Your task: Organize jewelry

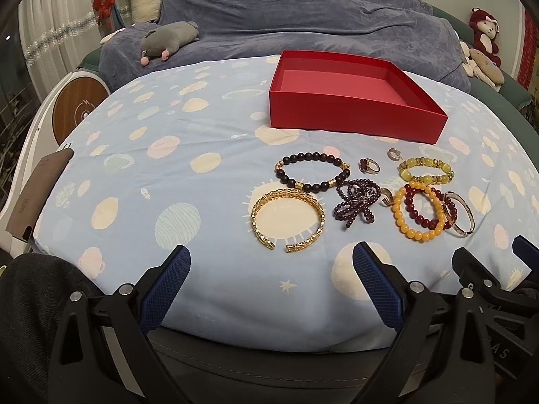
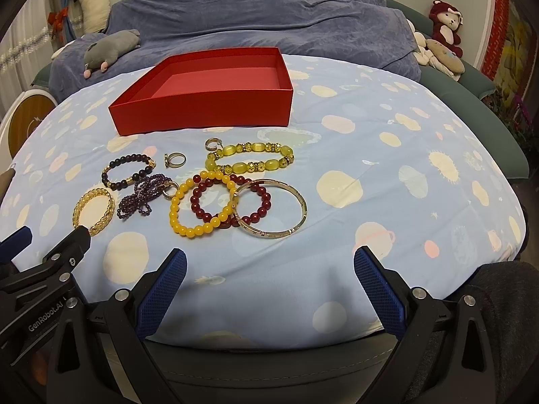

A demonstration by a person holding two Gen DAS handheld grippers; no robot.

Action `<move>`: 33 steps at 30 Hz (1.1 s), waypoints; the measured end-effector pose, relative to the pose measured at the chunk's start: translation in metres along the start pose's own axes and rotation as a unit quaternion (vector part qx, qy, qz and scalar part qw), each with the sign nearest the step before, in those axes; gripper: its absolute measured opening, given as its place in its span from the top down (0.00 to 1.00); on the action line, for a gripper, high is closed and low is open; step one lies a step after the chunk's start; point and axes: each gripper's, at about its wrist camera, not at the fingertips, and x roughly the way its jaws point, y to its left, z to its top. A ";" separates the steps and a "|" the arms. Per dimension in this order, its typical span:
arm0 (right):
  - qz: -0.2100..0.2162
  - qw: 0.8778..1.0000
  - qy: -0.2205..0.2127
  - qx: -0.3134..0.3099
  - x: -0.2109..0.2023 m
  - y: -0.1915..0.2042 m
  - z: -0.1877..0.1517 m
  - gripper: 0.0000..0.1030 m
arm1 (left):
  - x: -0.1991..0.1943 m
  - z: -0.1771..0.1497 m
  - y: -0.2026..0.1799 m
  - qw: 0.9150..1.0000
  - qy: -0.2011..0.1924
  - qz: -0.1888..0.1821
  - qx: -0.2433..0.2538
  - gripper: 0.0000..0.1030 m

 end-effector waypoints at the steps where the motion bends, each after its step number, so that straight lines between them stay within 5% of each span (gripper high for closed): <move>1: 0.000 1.000 0.000 0.000 0.000 -0.001 0.000 0.07 | 0.000 0.000 0.000 1.000 0.000 0.000 0.000 0.10; 15: 0.002 1.000 -0.003 0.014 -0.002 -0.004 0.004 0.07 | -0.002 0.003 0.007 1.000 0.006 -0.019 -0.003 0.10; 22: -0.003 1.000 0.000 0.026 0.001 -0.010 0.008 0.07 | 0.004 0.009 0.024 0.998 0.019 -0.037 -0.051 0.10; 29: 0.000 1.000 -0.004 0.022 0.003 -0.011 0.013 0.07 | 0.025 0.021 0.010 0.998 0.041 -0.041 -0.023 0.10; 33: 0.003 1.000 -0.002 0.023 0.004 -0.011 0.014 0.07 | 0.043 0.026 0.004 0.997 0.066 -0.047 -0.018 0.19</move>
